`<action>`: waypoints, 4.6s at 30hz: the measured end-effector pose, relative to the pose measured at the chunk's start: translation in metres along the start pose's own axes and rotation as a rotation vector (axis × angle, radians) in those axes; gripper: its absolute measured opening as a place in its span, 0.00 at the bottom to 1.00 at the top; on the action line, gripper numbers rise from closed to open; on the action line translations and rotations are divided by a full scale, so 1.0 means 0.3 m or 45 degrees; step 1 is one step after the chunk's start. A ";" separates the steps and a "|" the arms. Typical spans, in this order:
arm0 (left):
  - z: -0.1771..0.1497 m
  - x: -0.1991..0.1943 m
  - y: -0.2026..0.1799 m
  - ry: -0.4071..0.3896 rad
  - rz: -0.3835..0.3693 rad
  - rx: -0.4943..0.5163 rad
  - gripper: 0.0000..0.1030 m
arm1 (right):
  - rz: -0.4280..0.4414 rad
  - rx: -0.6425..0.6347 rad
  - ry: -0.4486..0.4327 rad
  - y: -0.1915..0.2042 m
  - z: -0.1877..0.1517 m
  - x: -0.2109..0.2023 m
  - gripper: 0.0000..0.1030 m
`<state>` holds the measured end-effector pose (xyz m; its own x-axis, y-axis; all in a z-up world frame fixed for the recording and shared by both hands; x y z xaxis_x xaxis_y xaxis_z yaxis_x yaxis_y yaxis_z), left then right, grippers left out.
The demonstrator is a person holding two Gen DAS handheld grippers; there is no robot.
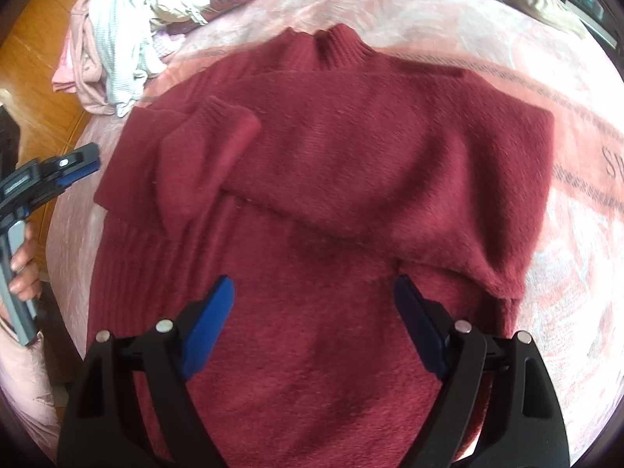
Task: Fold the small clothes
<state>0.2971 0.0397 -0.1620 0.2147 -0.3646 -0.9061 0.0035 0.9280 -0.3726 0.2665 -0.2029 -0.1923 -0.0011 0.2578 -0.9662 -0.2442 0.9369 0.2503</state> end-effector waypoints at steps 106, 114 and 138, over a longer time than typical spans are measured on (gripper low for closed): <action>0.005 0.228 0.267 0.160 0.432 0.019 0.66 | 0.089 0.469 -0.039 -0.488 -0.039 0.022 0.06; 0.006 0.233 0.264 0.150 0.432 0.003 0.69 | 0.125 0.469 -0.064 -0.475 -0.050 -0.019 0.13; -0.404 0.124 0.290 0.261 0.301 0.088 0.16 | 0.106 0.360 0.047 -0.336 -0.591 -0.028 0.05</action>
<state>0.1870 0.0974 -0.2525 0.0160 -0.1395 -0.9901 0.0451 0.9893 -0.1387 0.1192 -0.3413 -0.2203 -0.0467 0.3329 -0.9418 0.0381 0.9427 0.3314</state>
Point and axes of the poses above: each gripper's, at about its wrist camera, not at the fingertips, and x roughly the way its jaws point, y to its left, z to its top, the point moved 7 cm from there along x, roughly the way its jaws point, and after that the axes turned 13 degrees about y, right-handed, at the moved point
